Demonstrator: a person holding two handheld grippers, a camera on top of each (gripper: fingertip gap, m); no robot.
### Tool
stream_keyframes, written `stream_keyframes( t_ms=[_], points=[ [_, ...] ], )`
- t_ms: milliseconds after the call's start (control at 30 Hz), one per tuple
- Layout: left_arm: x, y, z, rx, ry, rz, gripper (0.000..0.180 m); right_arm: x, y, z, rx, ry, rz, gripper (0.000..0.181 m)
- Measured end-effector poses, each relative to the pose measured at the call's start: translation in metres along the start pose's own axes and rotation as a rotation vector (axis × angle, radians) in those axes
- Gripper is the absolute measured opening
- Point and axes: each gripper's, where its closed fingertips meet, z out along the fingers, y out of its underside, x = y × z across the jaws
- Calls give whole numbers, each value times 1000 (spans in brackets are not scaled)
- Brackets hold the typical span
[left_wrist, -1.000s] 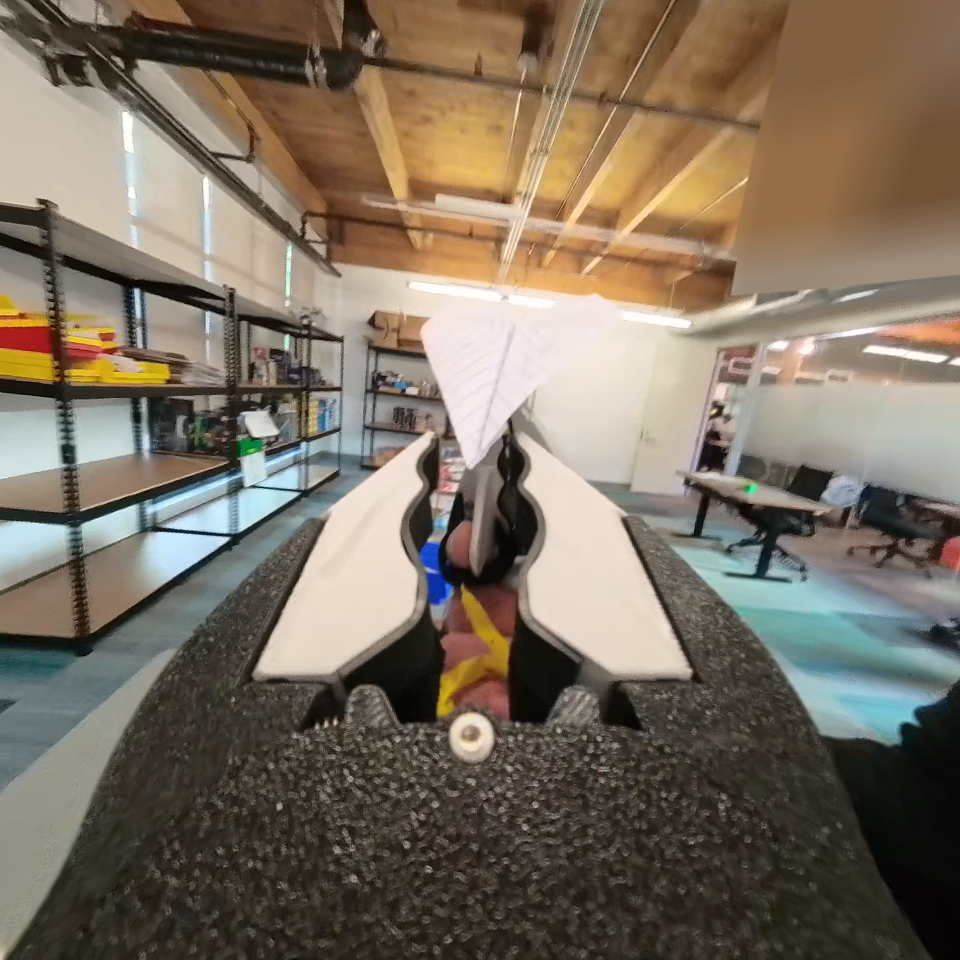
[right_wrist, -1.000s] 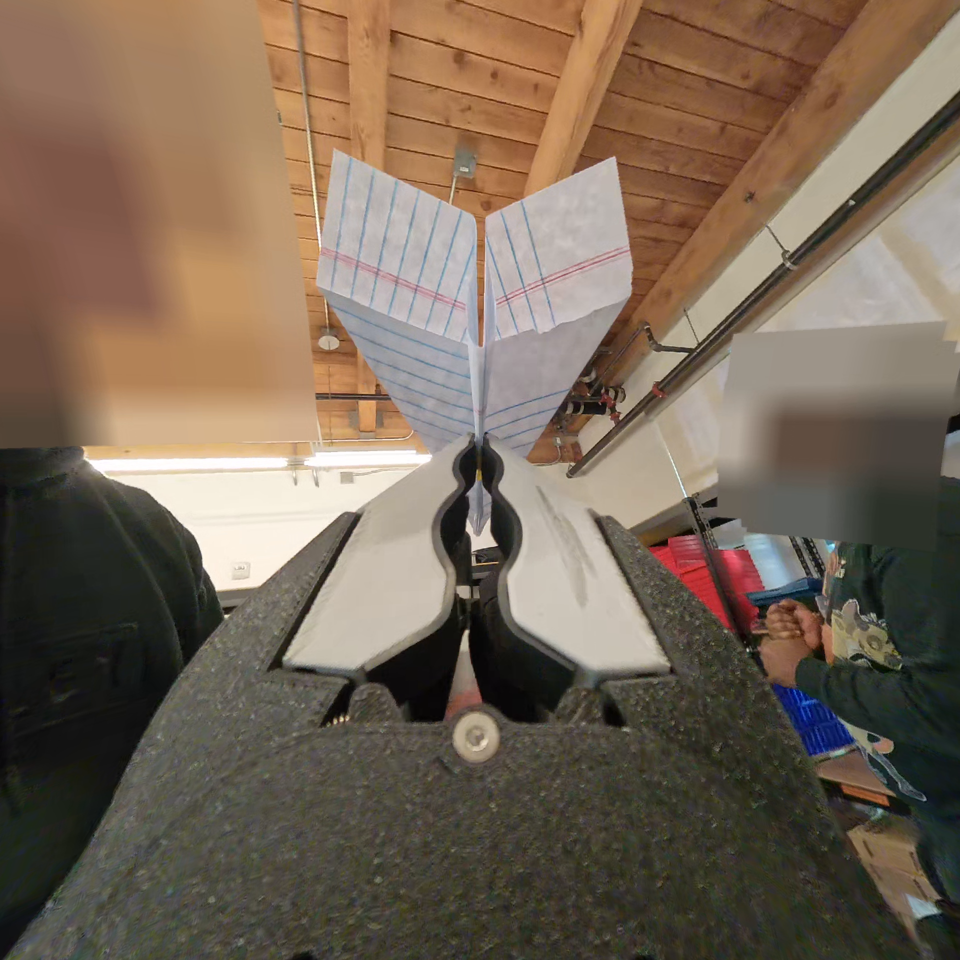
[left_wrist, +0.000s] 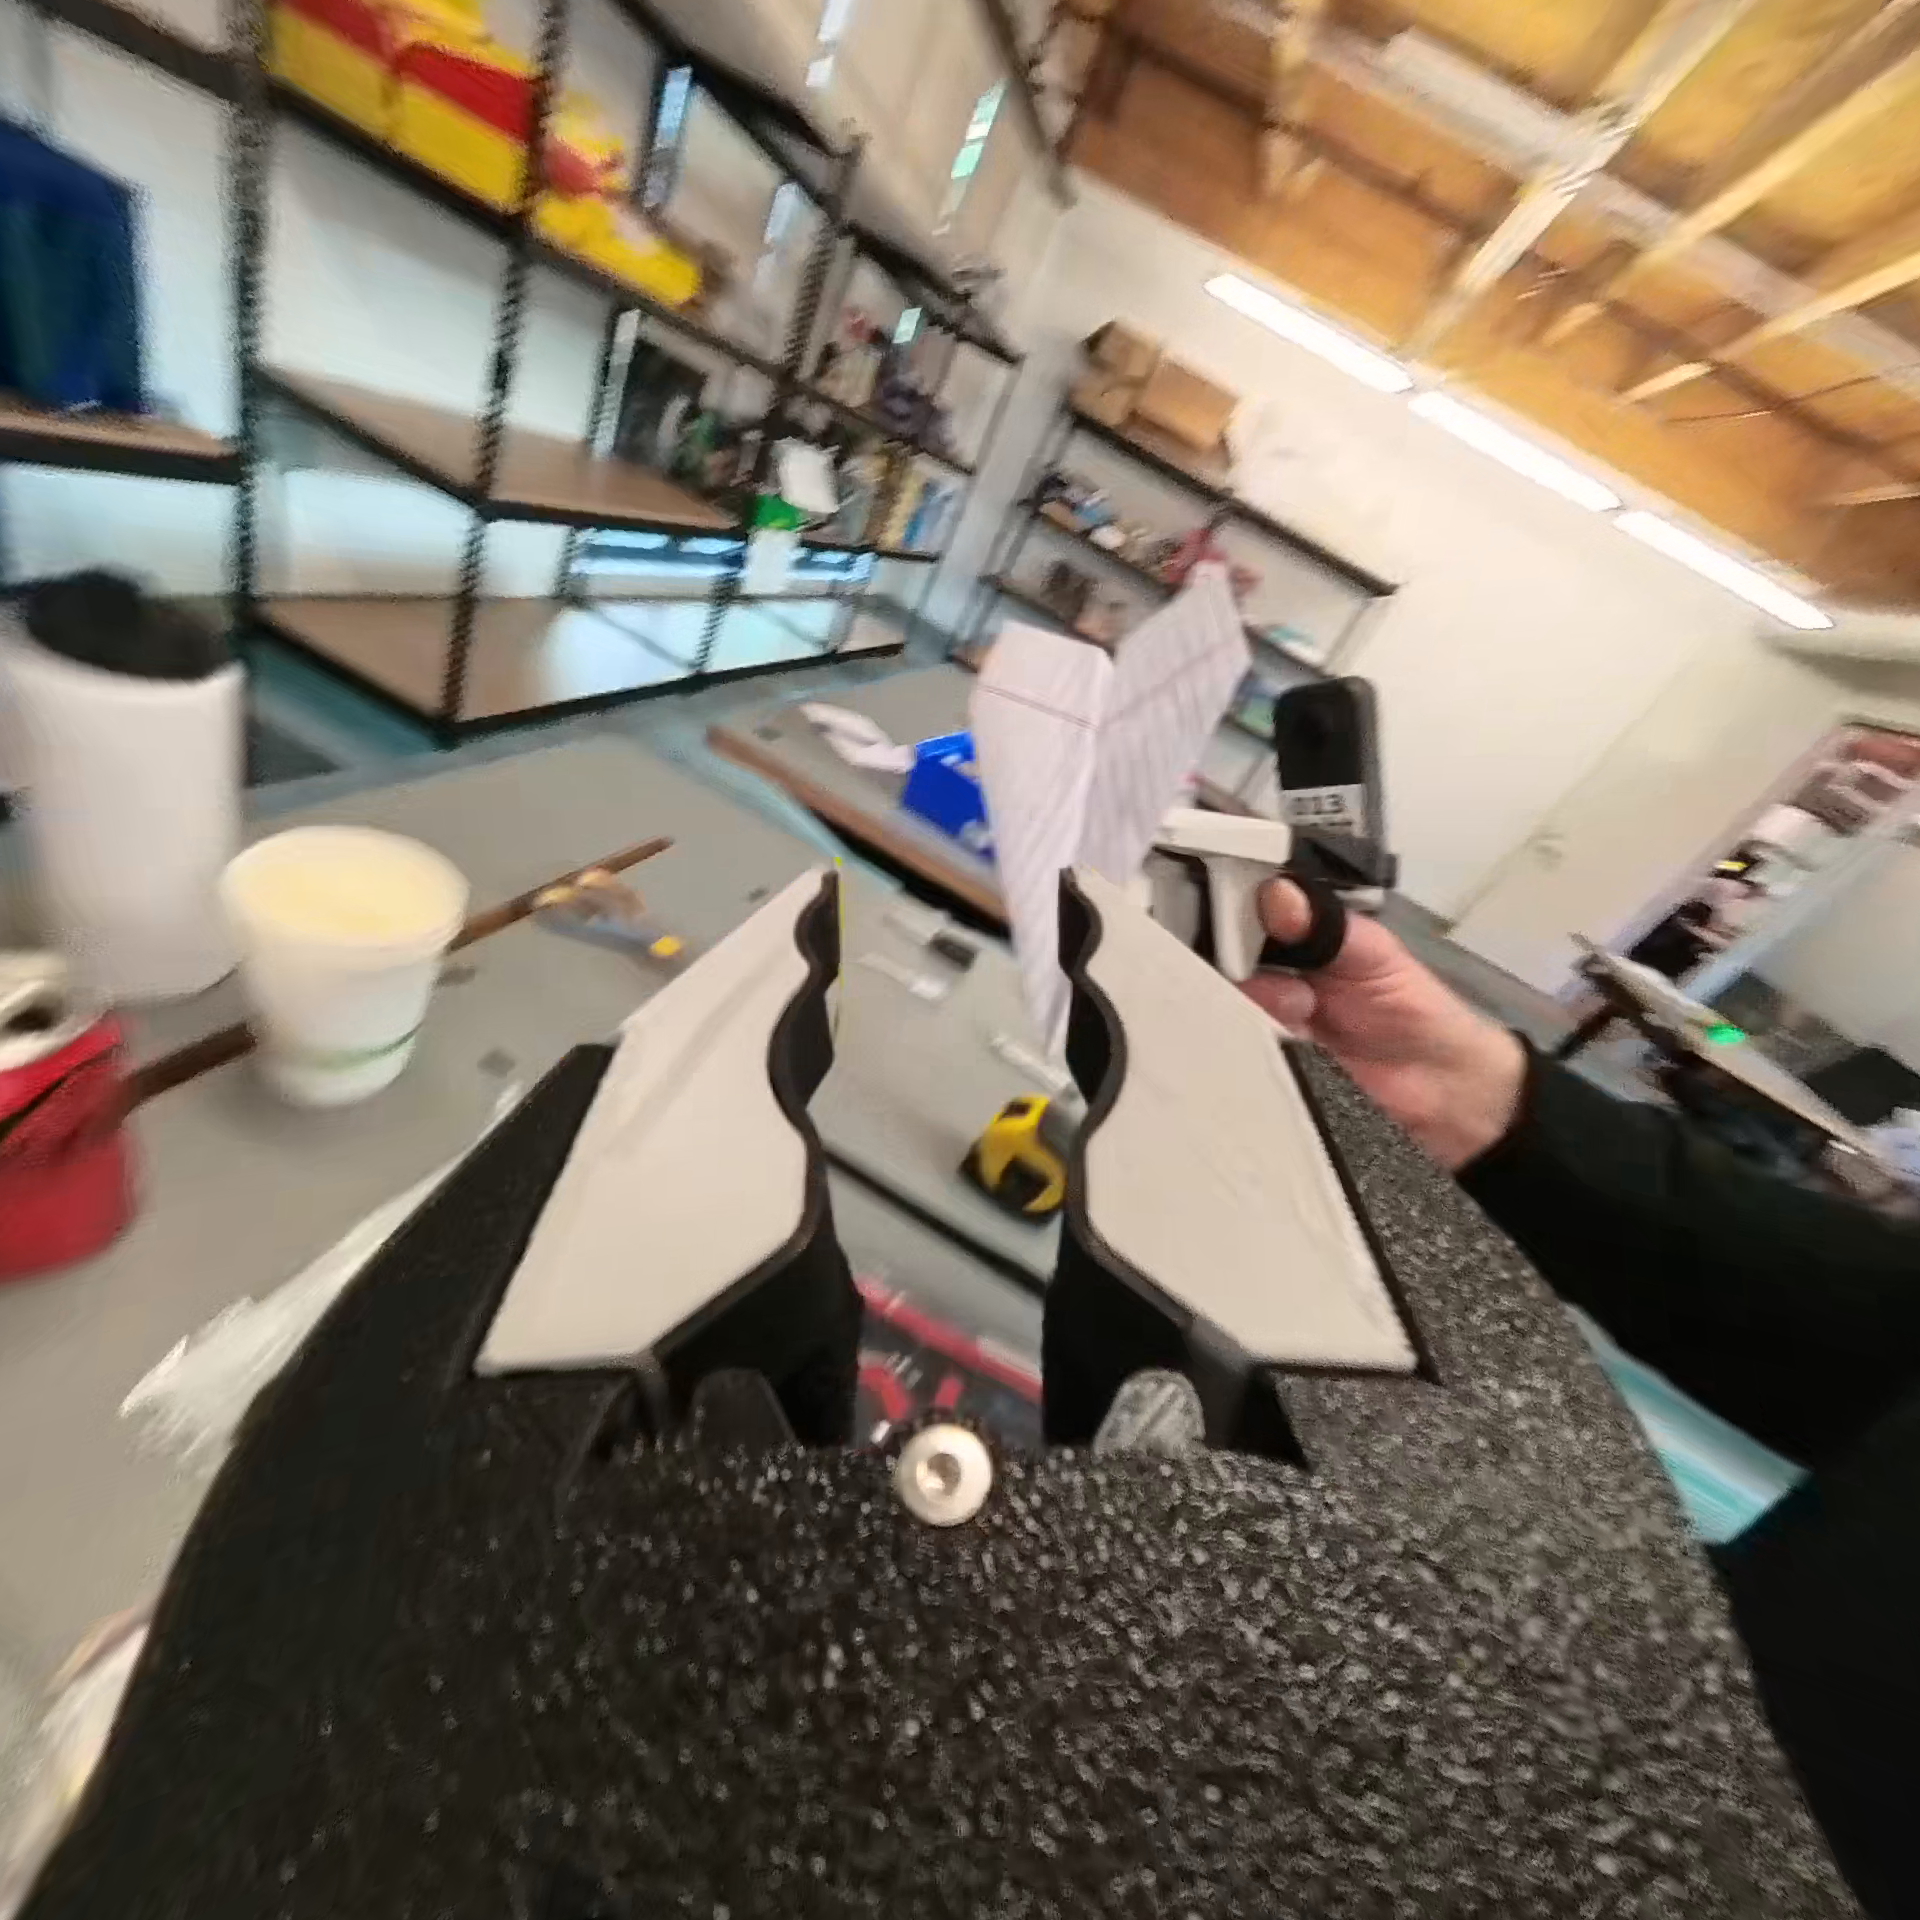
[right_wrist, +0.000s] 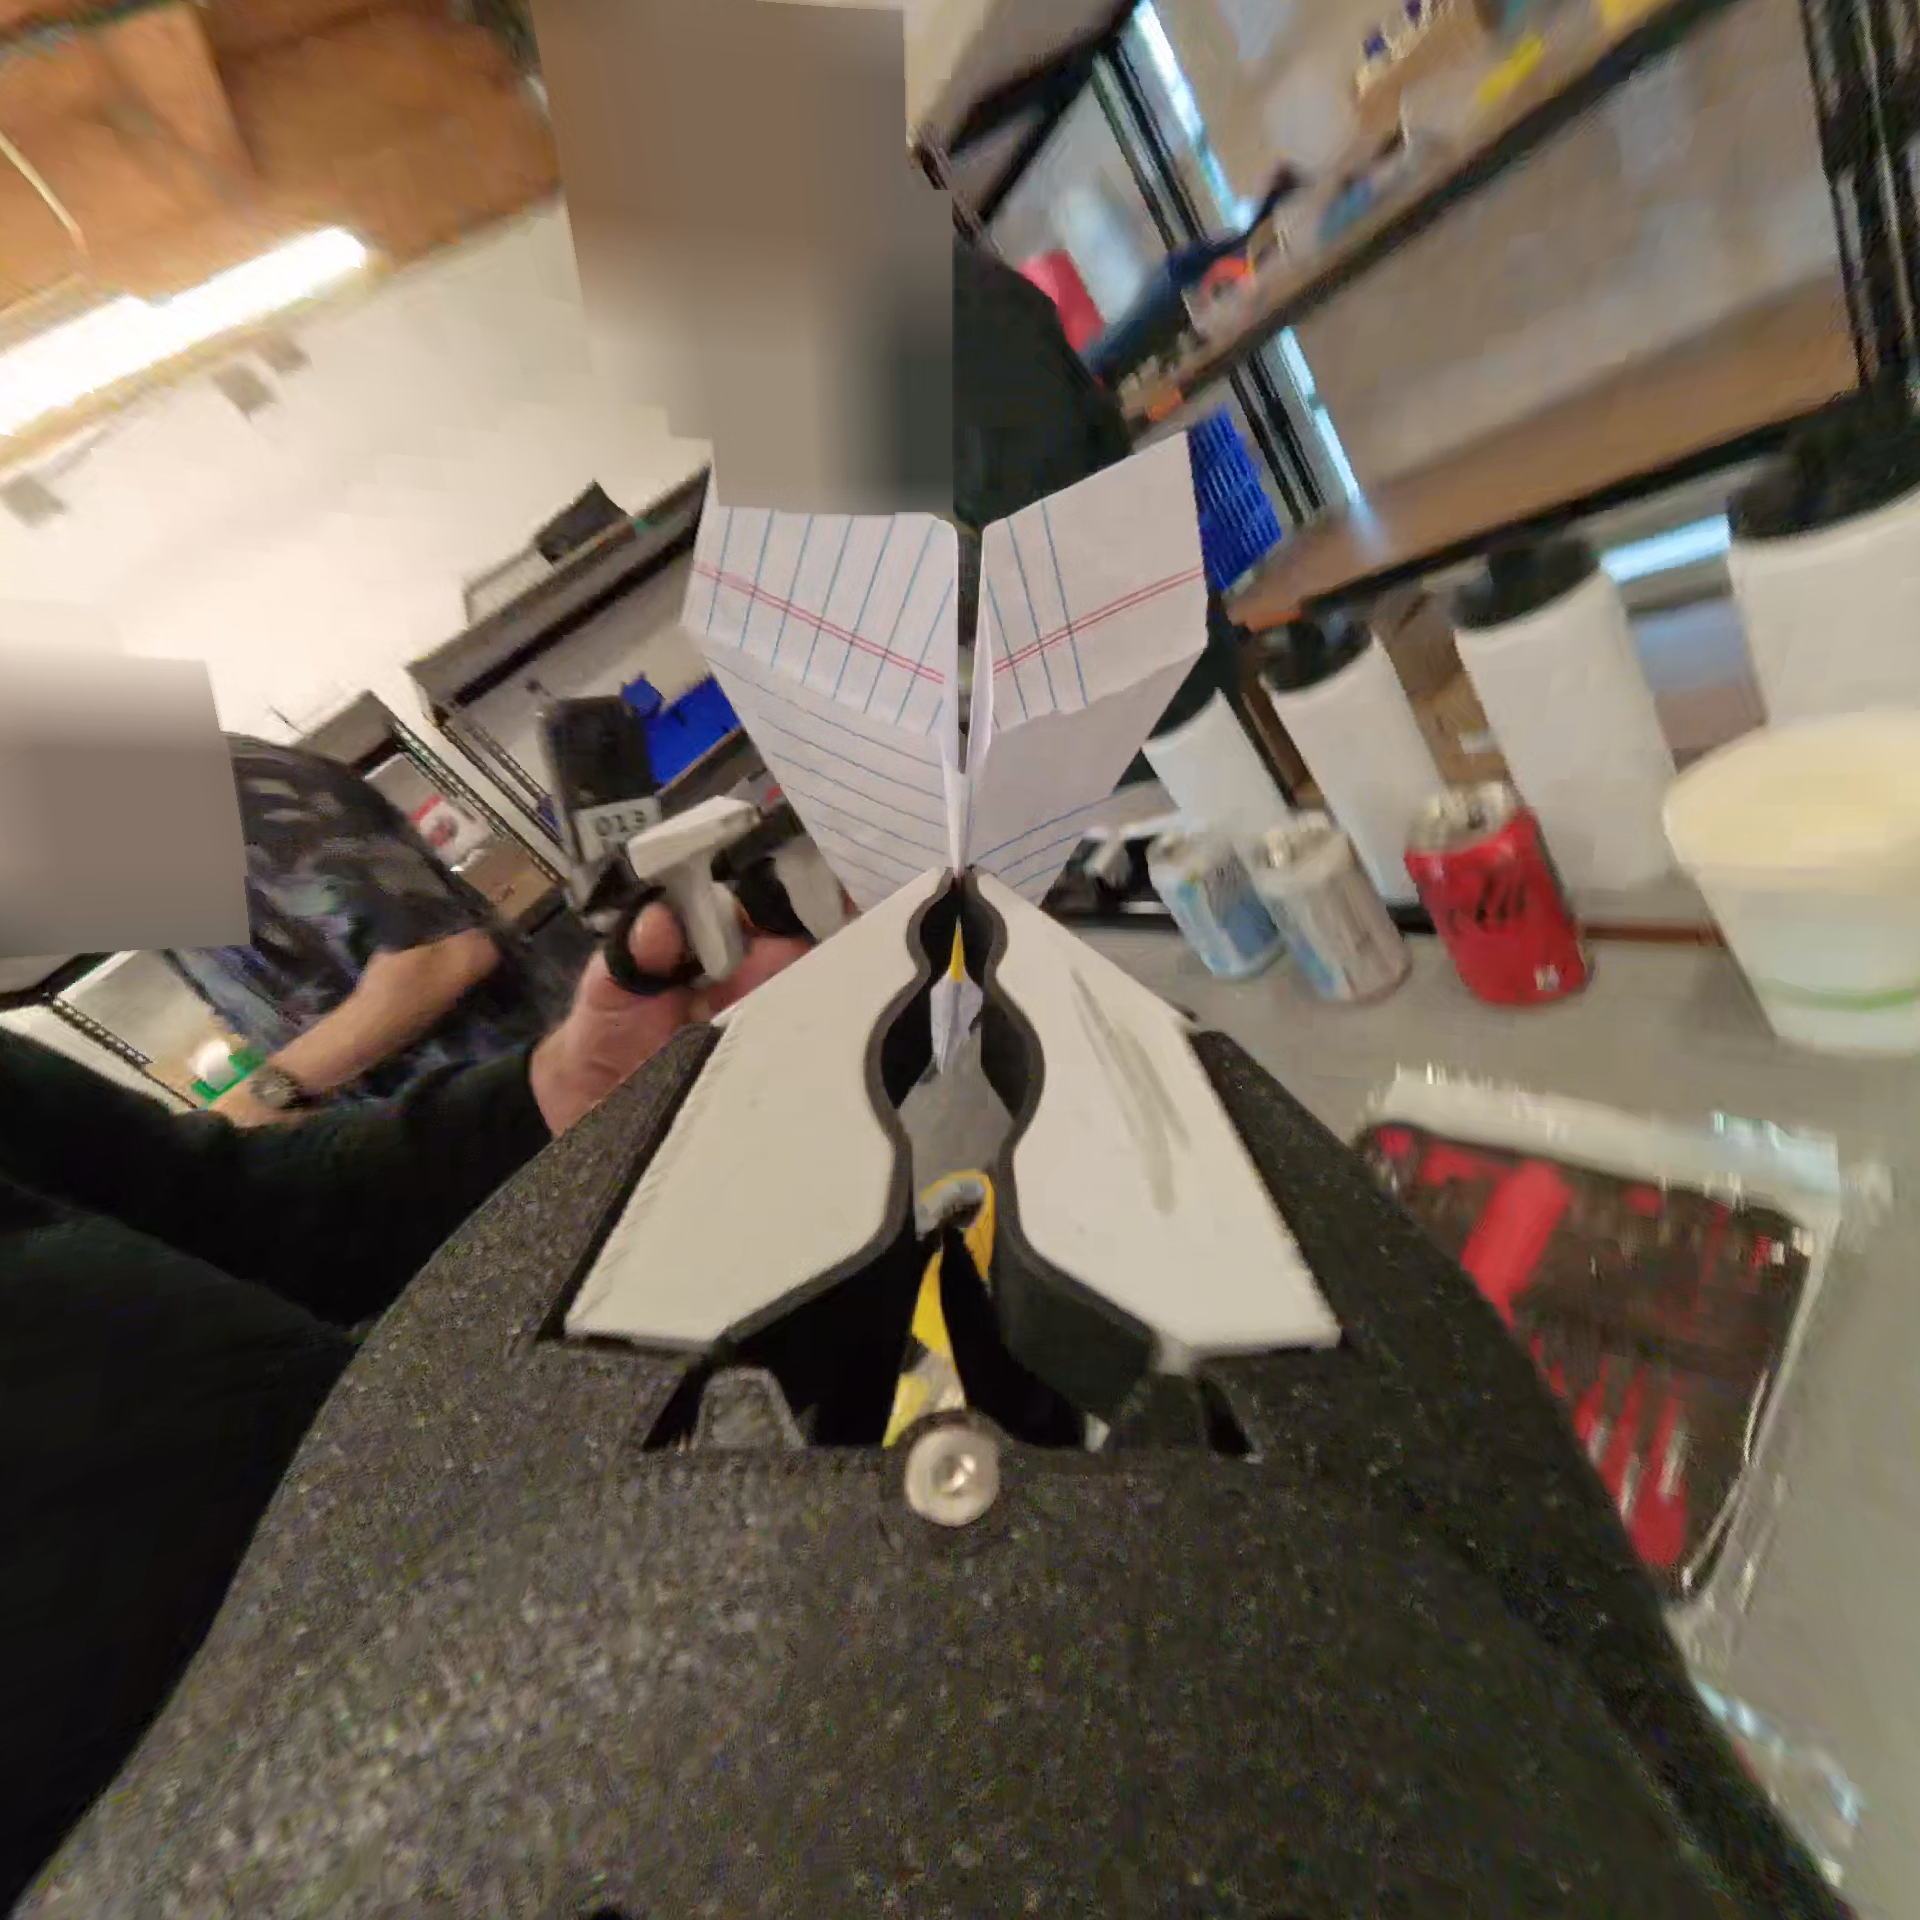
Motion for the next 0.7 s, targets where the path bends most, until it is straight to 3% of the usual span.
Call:
stream_keyframes(
  t_ms=[67,333,433,600,700],
  points=[
    [-27,25,-30,-48,-111,-4,38,25,51,4,-163,61,39,0],
    [-72,106,-129,-195,-396,-81,38,101,191,3,-923,321,-450,0],
    [-71,131,-153,-257,-444,-54,36,126,193,3,-1052,381,-576,0],
    [-71,155,-174,-274,-485,-97,38,169,211,-6,-1265,430,-610,0],
    [-72,164,-184,-291,-505,-107,39,183,223,-2,-1311,436,-607,2]
  ],
)
